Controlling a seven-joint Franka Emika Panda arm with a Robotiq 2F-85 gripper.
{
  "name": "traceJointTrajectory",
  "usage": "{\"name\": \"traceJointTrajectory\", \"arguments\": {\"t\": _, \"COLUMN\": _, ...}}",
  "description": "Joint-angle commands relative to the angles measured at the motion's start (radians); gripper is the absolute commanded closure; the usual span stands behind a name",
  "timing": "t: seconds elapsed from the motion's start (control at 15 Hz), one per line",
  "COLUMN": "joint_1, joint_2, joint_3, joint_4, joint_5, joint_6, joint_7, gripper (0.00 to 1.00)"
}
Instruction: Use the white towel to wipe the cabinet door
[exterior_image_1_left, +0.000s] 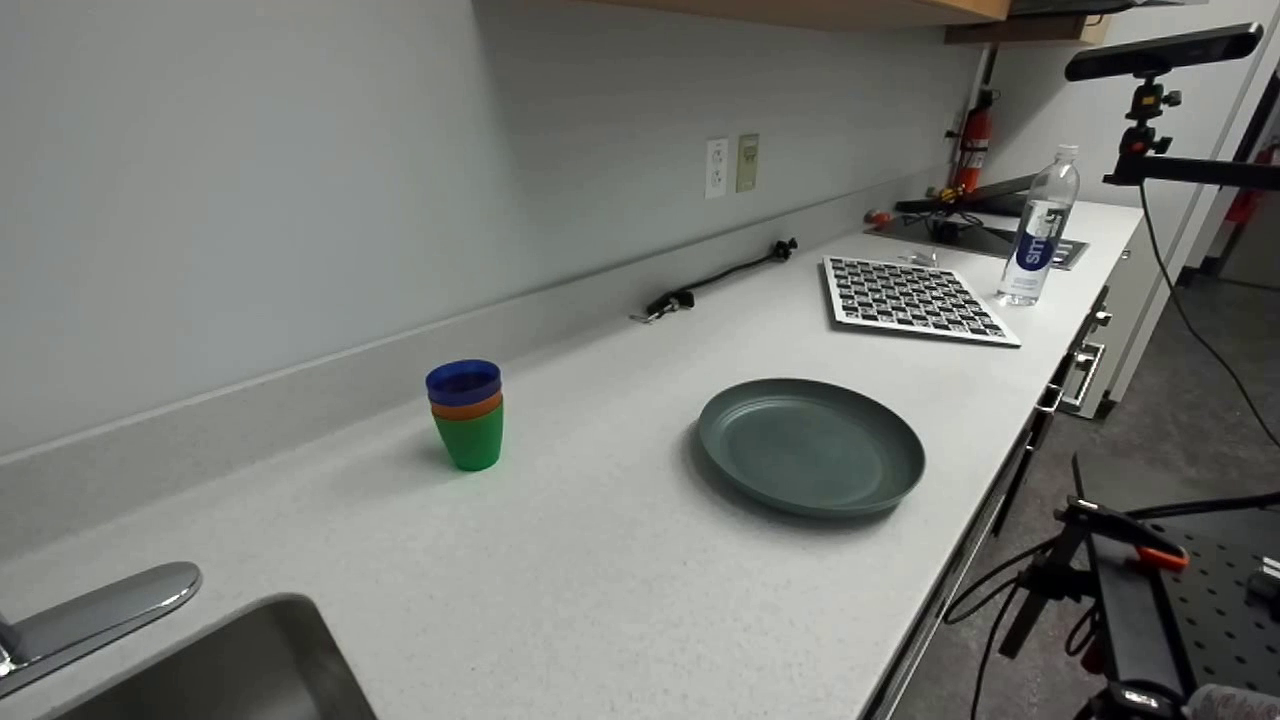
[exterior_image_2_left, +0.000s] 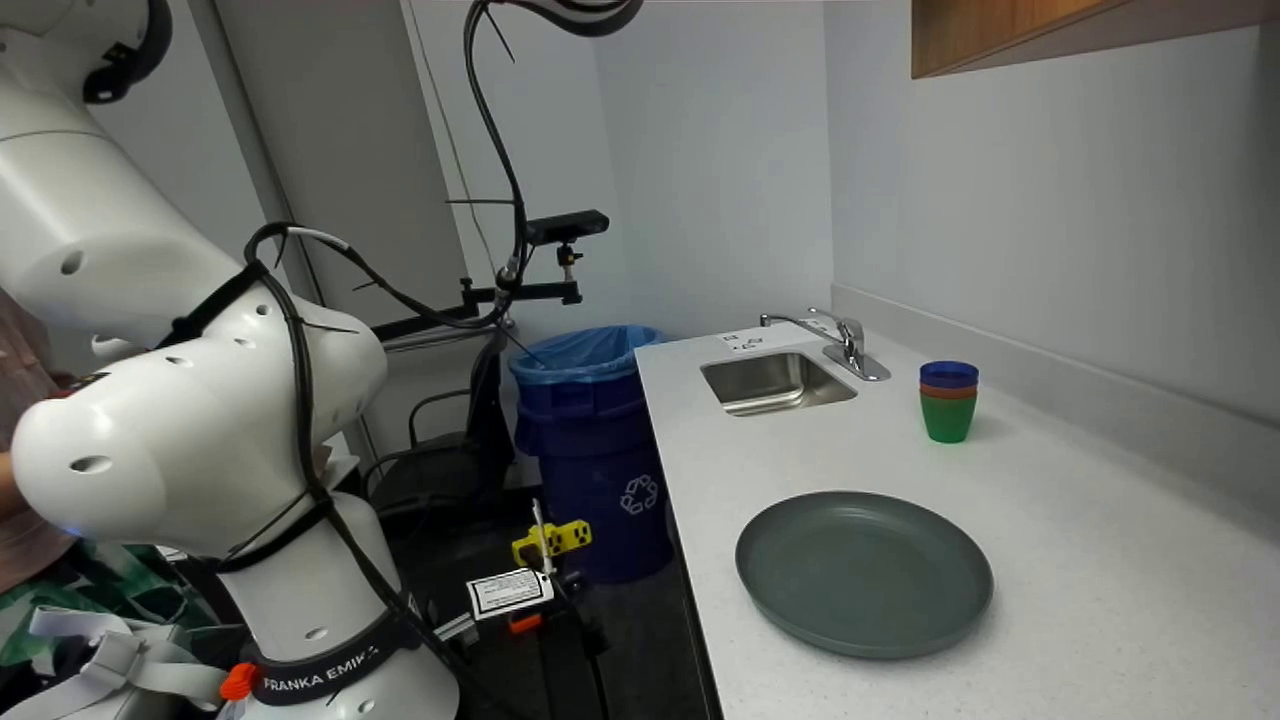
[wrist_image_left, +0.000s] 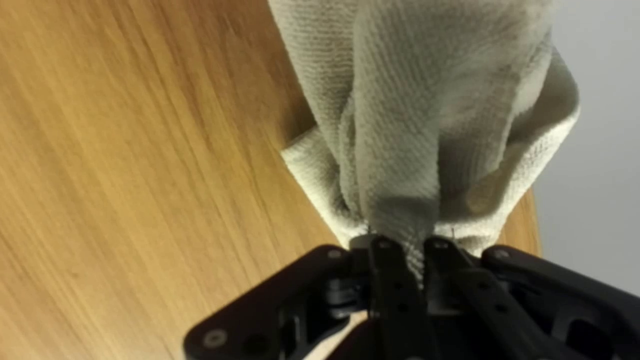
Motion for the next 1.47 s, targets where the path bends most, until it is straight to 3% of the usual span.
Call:
{"name": "traceJointTrajectory", "arguments": {"t": 0.0, "joint_1": 0.01, "joint_2": 0.107, "joint_3": -0.012, "joint_4": 0.045, "joint_5": -0.01, "joint_6": -0.01, "joint_7": -0.005, "gripper": 0.98}}
{"name": "traceJointTrajectory", "arguments": {"t": 0.73, "joint_1": -0.017, "joint_2": 0.103, "joint_3": -0.036, "joint_4": -0.196, "joint_5": -0.006, "joint_6": -0.016, "joint_7": -0.004, "gripper": 0.98}}
{"name": "traceJointTrajectory", "arguments": {"t": 1.07, "joint_1": 0.035, "joint_2": 0.18, "joint_3": -0.102, "joint_4": -0.301, "joint_5": -0.012, "joint_6": -0.014, "joint_7": 0.002, "gripper": 0.98}}
{"name": "traceJointTrajectory", "arguments": {"t": 1.4, "joint_1": 0.041, "joint_2": 0.292, "joint_3": -0.111, "joint_4": -0.322, "joint_5": -0.002, "joint_6": -0.209, "joint_7": 0.001, "gripper": 0.98}}
